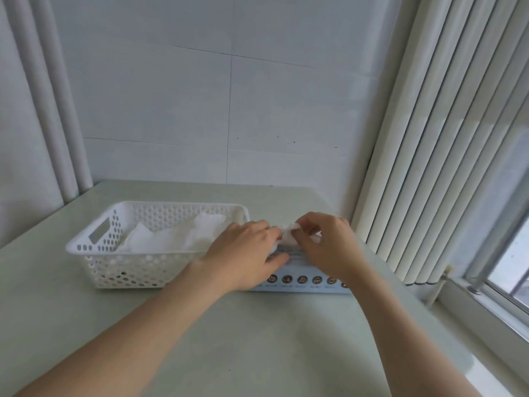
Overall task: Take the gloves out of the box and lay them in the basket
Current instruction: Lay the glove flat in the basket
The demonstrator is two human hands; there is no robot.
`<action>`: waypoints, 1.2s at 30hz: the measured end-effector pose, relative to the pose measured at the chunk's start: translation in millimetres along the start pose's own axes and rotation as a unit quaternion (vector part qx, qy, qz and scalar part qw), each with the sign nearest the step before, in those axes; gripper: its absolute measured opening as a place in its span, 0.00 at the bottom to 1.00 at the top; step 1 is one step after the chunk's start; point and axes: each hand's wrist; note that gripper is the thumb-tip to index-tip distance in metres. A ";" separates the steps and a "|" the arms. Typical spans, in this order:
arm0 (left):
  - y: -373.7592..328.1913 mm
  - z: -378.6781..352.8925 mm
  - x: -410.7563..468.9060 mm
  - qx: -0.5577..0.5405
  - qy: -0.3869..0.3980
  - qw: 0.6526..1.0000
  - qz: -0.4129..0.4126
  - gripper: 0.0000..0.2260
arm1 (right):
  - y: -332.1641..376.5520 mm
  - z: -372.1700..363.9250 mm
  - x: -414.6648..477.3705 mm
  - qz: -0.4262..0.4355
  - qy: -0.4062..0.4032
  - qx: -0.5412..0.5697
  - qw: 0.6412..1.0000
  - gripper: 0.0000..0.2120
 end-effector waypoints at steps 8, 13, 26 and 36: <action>1.8 -5.1 1.0 0.012 0.038 0.999 0.013 0.20 | 3.7 -8.1 3.9 -0.010 -0.207 0.089 0.974 0.10; 1.8 -5.2 2.1 0.032 0.062 0.998 0.005 0.22 | 16.6 -0.4 1.8 0.000 -0.356 0.157 0.921 0.13; 2.1 7.3 1.5 -0.041 0.016 0.999 0.020 0.25 | 56.1 1.7 -1.2 -0.014 -0.361 0.282 0.889 0.13; 17.1 31.4 5.1 -0.350 -0.066 0.933 0.051 0.10 | 52.9 4.1 -2.8 -0.204 -0.229 0.489 0.817 0.10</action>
Point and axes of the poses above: each hand's wrist, its own x-axis towards the middle knuckle, its own z-axis out of the back of the hand, y = z × x, and after that the axes turned 10 degrees about x, right-handed
